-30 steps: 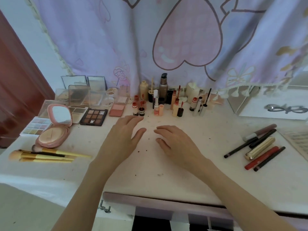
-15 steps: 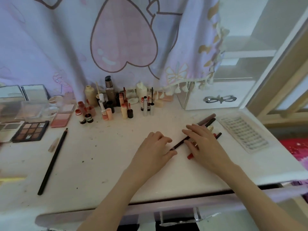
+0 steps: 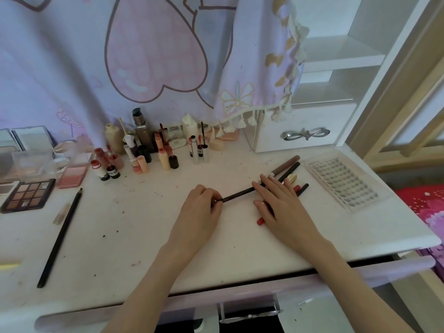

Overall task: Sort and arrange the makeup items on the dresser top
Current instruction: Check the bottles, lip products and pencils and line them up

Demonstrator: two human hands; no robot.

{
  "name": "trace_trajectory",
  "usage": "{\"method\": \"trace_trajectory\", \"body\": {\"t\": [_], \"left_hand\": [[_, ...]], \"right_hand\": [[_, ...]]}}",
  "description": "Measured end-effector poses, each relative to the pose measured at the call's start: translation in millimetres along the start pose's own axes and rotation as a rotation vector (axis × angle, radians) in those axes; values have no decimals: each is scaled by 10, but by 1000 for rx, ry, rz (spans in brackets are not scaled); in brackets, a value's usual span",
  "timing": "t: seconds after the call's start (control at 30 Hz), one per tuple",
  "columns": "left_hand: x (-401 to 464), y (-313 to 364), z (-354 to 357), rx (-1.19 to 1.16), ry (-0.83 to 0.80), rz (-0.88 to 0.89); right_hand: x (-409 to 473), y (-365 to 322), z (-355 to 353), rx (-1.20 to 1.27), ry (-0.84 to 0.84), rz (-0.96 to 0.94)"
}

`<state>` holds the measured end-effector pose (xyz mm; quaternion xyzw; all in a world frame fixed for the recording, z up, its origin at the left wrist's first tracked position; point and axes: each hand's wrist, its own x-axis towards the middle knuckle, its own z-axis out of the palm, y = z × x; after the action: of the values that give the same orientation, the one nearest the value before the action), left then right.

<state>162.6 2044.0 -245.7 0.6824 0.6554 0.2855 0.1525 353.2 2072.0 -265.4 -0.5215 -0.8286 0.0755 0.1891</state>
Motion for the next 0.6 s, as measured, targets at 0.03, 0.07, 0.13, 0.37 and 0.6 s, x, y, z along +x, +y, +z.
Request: {"method": "trace_trajectory", "body": {"t": [0.03,0.07,0.13,0.37,0.6], "left_hand": [[-10,-19,-29,-8,3,-2],[-20,-34,-59,-17,9,-3],[-30,-52,-109,-30,31,-2],[-79,43,-261,-138,116,71],[-194,135,-347,-242,94,80]], "right_hand": [[-2,5,0,18,6,-6],[0,-3,-12,35,14,-9],[0,-38,-66,111,30,14],[49,-270,-296,627,229,280],[186,-645,-322,1487,125,437]]}}
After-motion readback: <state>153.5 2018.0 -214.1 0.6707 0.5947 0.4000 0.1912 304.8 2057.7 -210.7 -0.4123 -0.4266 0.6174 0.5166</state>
